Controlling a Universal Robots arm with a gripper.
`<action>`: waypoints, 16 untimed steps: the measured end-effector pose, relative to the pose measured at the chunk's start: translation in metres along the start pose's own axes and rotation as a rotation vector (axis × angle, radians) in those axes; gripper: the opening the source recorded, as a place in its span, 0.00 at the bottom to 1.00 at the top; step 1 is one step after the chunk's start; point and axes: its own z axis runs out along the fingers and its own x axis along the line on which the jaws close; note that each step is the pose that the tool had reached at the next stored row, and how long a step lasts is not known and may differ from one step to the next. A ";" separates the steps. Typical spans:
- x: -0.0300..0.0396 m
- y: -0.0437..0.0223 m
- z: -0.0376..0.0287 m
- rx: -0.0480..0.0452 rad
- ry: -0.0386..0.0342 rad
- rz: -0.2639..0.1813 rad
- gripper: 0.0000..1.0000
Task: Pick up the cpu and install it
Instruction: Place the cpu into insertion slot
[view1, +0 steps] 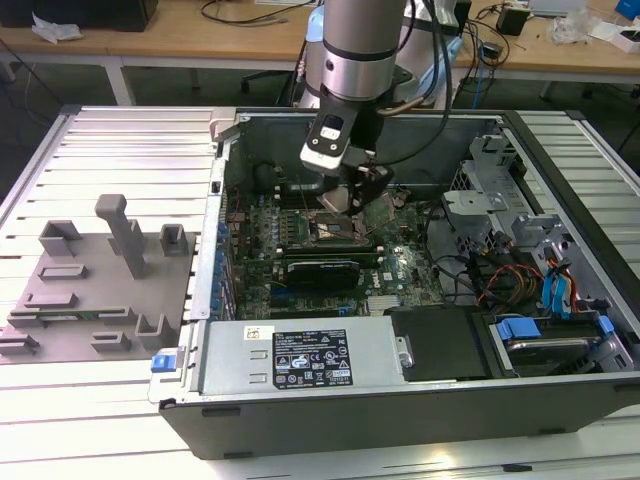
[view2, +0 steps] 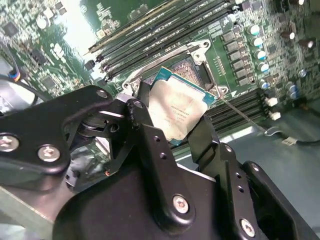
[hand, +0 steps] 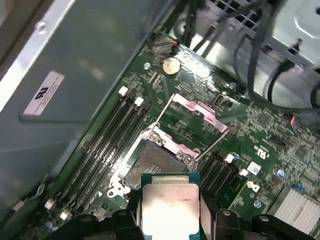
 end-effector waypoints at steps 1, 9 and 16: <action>0.0000 0.0000 0.0001 -0.0001 -0.0007 0.027 0.55; 0.0000 0.0000 0.0008 -0.0004 -0.0049 0.206 0.55; 0.0000 0.0000 0.0013 -0.0007 -0.0082 0.350 0.55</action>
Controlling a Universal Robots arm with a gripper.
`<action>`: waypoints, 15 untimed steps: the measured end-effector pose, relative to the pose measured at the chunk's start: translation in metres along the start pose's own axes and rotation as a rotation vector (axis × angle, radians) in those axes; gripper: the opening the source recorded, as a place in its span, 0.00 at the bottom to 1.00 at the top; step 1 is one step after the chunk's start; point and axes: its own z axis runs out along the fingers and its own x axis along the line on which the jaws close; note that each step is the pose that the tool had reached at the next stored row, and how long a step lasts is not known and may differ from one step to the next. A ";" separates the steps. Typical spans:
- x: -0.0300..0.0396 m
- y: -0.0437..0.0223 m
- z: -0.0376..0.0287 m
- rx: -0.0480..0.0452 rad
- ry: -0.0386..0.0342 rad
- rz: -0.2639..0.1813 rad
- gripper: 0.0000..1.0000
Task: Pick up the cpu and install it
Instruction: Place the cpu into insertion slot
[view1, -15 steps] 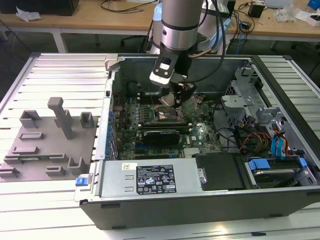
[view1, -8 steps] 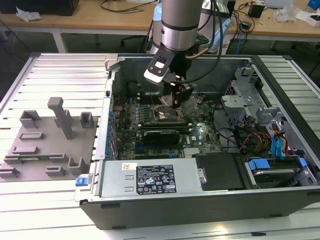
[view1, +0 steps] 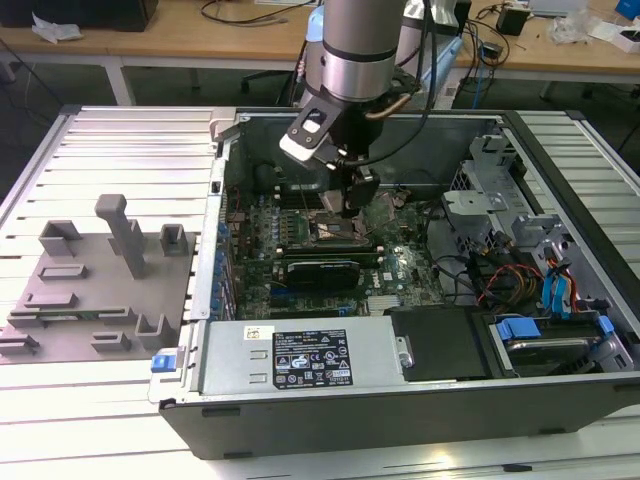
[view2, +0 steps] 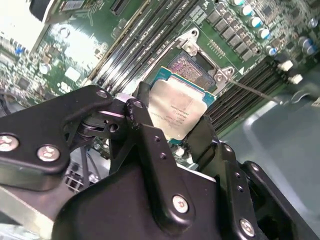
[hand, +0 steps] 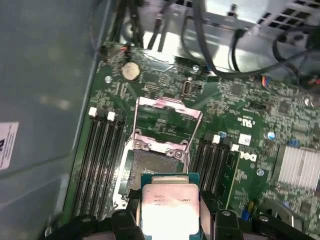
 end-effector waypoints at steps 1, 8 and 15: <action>0.0000 0.0000 0.0001 0.0000 -0.0006 0.023 0.55; 0.0000 0.0000 0.0011 -0.0003 -0.0038 0.161 0.55; 0.0003 -0.0016 0.0042 -0.0103 -0.0049 0.164 0.55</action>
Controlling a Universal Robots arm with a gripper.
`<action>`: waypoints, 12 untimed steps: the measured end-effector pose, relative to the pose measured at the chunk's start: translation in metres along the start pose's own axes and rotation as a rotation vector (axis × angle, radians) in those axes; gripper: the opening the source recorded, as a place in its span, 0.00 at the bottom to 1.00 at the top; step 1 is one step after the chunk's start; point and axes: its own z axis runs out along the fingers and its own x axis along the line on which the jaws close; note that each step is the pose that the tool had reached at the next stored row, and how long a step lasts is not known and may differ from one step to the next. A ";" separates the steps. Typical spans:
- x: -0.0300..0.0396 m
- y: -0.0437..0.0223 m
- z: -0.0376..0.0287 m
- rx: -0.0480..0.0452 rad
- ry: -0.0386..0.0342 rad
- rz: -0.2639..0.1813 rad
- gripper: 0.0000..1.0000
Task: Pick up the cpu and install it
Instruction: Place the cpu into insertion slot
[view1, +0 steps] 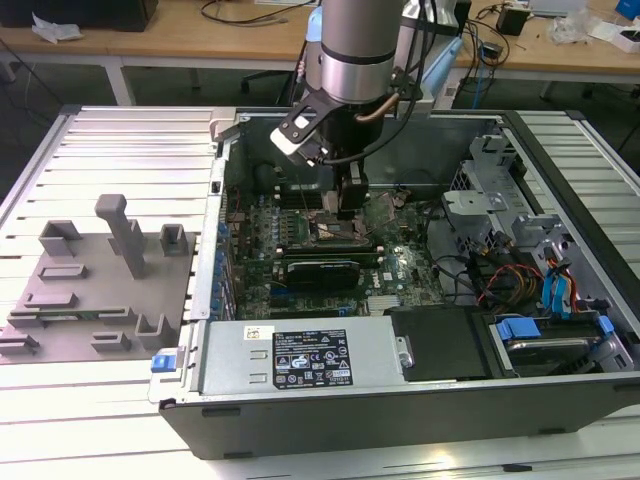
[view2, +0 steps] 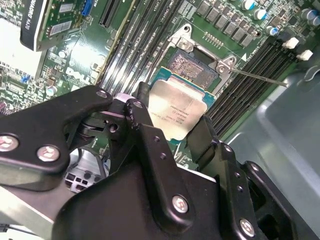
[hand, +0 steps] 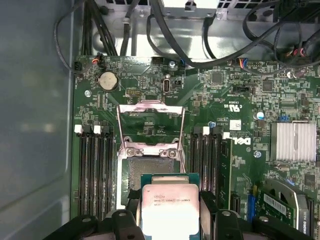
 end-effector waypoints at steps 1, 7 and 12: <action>0.0000 -0.0004 0.0008 -0.0044 -0.0003 -0.006 0.55; 0.0000 -0.0007 0.0042 -0.0139 -0.0004 -0.006 0.55; 0.0000 -0.0025 0.0210 -0.0467 -0.0017 -0.007 0.55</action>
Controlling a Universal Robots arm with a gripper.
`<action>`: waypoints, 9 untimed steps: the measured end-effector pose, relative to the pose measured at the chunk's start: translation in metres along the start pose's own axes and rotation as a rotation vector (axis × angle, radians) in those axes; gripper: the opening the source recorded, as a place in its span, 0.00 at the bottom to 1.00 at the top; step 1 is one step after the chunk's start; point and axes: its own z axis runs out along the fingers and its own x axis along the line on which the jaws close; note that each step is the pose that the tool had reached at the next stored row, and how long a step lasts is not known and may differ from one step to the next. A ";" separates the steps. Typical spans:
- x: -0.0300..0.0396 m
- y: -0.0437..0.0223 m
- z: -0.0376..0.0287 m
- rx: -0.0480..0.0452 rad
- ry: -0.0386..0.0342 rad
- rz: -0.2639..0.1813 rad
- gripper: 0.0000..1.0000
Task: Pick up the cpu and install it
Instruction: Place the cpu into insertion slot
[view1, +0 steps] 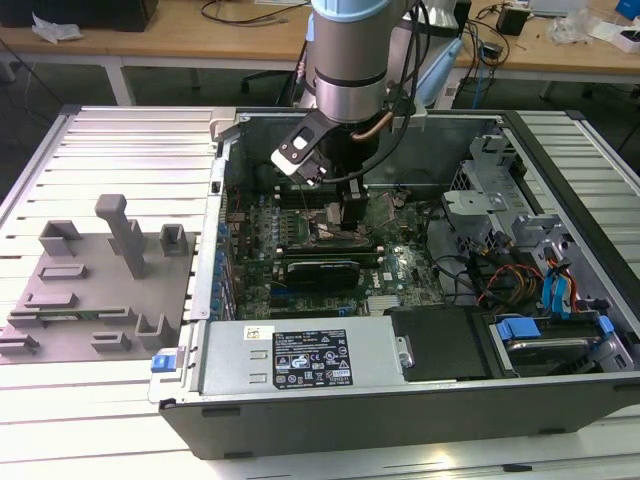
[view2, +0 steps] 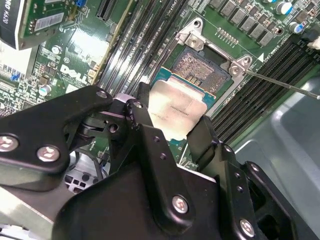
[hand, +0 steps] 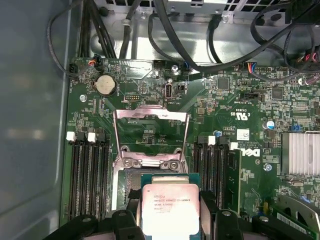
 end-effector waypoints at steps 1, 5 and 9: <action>0.0000 0.0000 0.0000 0.0000 0.0000 0.000 0.55; 0.0000 -0.0002 0.0026 -0.0002 0.0000 0.000 0.55; 0.0000 -0.0007 0.0081 -0.0029 0.0000 0.000 0.55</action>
